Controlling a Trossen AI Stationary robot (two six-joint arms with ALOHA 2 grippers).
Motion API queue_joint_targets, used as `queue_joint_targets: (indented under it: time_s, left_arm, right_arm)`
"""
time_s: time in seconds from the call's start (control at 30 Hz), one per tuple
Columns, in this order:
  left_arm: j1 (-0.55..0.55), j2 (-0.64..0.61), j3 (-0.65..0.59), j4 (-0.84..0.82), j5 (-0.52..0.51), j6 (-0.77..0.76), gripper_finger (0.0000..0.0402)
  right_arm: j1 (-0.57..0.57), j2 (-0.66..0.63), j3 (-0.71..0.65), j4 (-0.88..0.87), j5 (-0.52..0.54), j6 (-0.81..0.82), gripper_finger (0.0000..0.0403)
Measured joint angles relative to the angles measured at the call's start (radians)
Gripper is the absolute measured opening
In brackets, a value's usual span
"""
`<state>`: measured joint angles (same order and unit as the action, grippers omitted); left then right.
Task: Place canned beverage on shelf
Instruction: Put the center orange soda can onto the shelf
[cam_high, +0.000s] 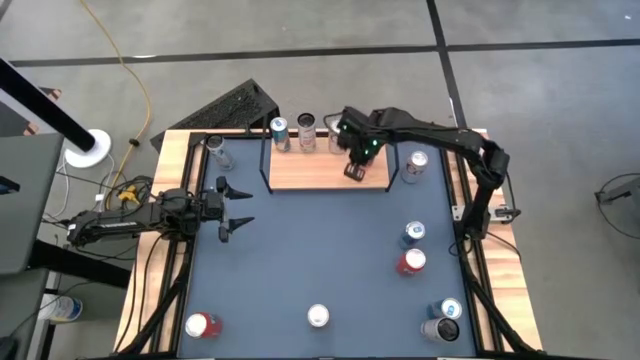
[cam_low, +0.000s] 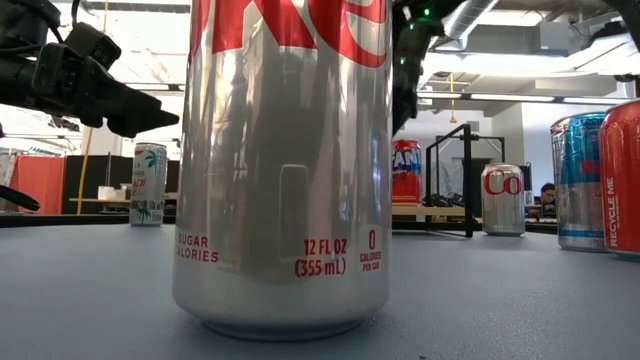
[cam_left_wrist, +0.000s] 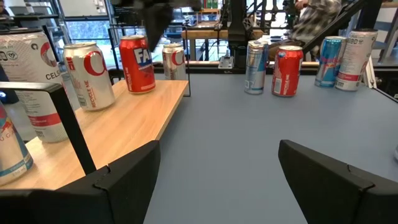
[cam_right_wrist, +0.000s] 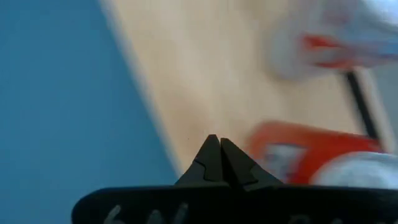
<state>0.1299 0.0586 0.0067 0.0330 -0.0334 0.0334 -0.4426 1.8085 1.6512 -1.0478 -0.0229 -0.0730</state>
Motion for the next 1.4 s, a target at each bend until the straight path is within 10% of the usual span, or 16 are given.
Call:
queue_joint_targets:
  time_s: [0.4,1.4]
  left_arm:
    - [0.0,0.0,0.0,0.0,0.0,0.0,0.0318]
    - [0.0,0.0,0.0,0.0,0.0,0.0,0.0318]
  right_arm:
    - [0.039,-0.005,0.0,-0.163,0.177,0.034,0.0]
    - [-0.118,-0.005,0.0,-0.09,0.195,-0.049,0.0]
